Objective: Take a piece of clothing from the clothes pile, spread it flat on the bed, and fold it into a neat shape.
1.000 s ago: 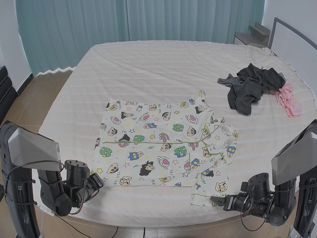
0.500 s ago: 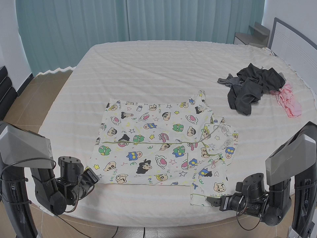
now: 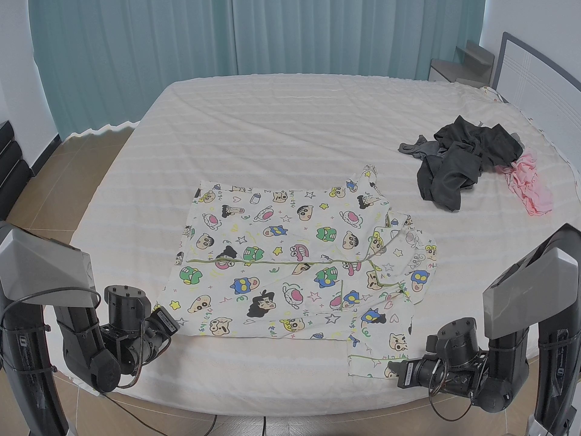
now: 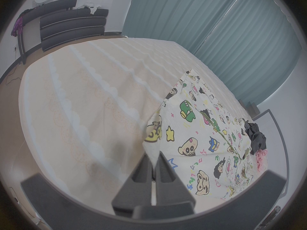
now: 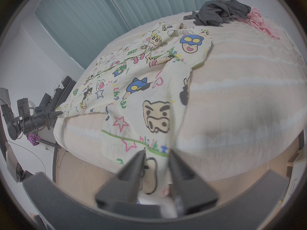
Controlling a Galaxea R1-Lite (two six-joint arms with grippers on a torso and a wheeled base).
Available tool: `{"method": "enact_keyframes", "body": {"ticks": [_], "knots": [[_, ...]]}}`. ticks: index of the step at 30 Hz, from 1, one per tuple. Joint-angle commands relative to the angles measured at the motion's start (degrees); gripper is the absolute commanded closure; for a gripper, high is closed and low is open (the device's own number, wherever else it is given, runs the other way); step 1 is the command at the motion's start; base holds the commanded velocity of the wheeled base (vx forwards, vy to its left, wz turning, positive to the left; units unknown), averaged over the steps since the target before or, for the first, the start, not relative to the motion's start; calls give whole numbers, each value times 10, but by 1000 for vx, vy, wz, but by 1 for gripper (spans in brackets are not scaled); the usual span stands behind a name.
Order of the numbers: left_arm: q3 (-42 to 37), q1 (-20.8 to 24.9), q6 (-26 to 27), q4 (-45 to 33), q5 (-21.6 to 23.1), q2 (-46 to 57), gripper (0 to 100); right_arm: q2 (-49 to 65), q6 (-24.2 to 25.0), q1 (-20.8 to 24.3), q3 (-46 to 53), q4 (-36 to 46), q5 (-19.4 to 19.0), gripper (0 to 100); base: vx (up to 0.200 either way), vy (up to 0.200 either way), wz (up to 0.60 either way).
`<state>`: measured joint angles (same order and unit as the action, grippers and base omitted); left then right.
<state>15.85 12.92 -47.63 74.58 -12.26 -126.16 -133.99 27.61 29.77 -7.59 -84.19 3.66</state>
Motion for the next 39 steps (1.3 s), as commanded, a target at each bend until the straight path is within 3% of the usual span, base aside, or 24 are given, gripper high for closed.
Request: {"method": "enact_keyframes", "body": {"ticks": [1, 19, 32, 35, 39], "knots": [[0, 0, 0, 0, 0, -1, 100, 1, 0, 0, 2, 0, 0, 100, 0, 0, 0], [-57, 16, 4, 6, -15, 7, 100, 23, 9, 8, 76, -55, 1, 100, 0, 0, 0], [-101, 33, 6, 14, -16, 8, 100, 109, 32, 42, 76, 74, 5, 100, 0, 0, 0], [-122, 34, 6, 14, -16, 8, 100, 122, 34, 48, 76, 101, 28, 100, 0, 0, 0], [-135, 34, 6, 14, -16, 7, 100, 132, 41, 55, 76, 125, 32, 100, 0, 0, 0]]}}
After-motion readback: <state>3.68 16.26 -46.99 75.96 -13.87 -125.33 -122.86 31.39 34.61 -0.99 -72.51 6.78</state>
